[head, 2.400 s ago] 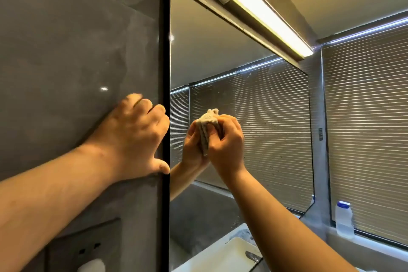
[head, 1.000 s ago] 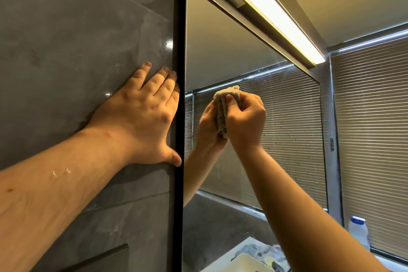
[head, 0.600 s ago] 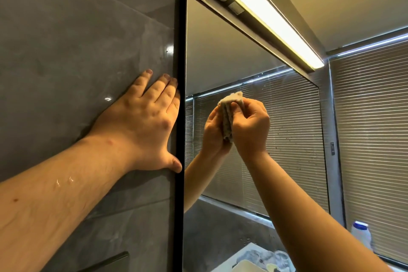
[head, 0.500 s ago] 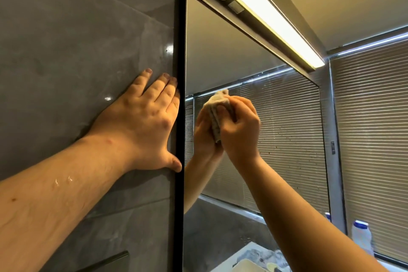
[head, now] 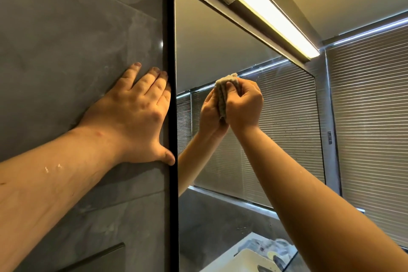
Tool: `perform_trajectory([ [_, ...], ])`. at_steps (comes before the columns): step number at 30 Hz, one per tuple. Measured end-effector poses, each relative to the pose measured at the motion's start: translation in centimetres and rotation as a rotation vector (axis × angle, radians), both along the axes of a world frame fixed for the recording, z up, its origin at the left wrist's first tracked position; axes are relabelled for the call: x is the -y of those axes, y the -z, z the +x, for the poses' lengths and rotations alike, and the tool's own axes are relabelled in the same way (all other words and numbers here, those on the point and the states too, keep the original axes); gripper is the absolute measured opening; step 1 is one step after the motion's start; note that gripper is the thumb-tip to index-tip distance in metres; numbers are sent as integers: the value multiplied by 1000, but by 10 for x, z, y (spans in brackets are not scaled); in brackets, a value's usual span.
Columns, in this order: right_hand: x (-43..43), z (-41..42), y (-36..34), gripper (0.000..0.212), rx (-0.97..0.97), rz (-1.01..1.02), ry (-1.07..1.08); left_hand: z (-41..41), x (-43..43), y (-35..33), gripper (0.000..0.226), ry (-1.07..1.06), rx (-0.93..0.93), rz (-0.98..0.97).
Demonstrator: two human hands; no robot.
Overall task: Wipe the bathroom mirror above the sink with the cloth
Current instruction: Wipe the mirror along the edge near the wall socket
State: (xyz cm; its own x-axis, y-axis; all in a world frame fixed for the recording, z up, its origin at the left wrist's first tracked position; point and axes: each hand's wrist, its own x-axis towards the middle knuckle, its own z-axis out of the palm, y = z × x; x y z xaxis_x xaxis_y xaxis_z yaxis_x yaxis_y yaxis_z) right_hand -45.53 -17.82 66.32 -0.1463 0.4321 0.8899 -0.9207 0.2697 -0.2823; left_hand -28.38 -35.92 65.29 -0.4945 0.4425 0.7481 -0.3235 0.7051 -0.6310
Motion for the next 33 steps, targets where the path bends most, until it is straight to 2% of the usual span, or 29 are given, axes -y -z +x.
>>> perform_trajectory([
  [2,1,3,0,8,23,-2,-3,1,-2,-1,136,-9,54,-10],
  [5,3,13,2,11,29,56,-18,7,-8,-19,118,-74,75,-63],
  [9,8,25,4,16,-40,151,-3,13,-14,-57,150,-219,73,-29],
  [12,15,27,1,18,-101,139,20,5,-10,-59,151,-256,103,53],
  [17,23,29,-8,17,-208,152,37,-1,-5,-59,152,-205,81,35],
  [23,-6,-14,-32,18,-24,4,53,-1,-4,-58,152,-156,81,41],
  [28,-9,-16,-33,18,1,-27,39,0,-5,-59,152,-158,69,14],
  [33,13,21,-24,14,-62,94,-32,0,-5,-58,149,-184,63,-22],
])
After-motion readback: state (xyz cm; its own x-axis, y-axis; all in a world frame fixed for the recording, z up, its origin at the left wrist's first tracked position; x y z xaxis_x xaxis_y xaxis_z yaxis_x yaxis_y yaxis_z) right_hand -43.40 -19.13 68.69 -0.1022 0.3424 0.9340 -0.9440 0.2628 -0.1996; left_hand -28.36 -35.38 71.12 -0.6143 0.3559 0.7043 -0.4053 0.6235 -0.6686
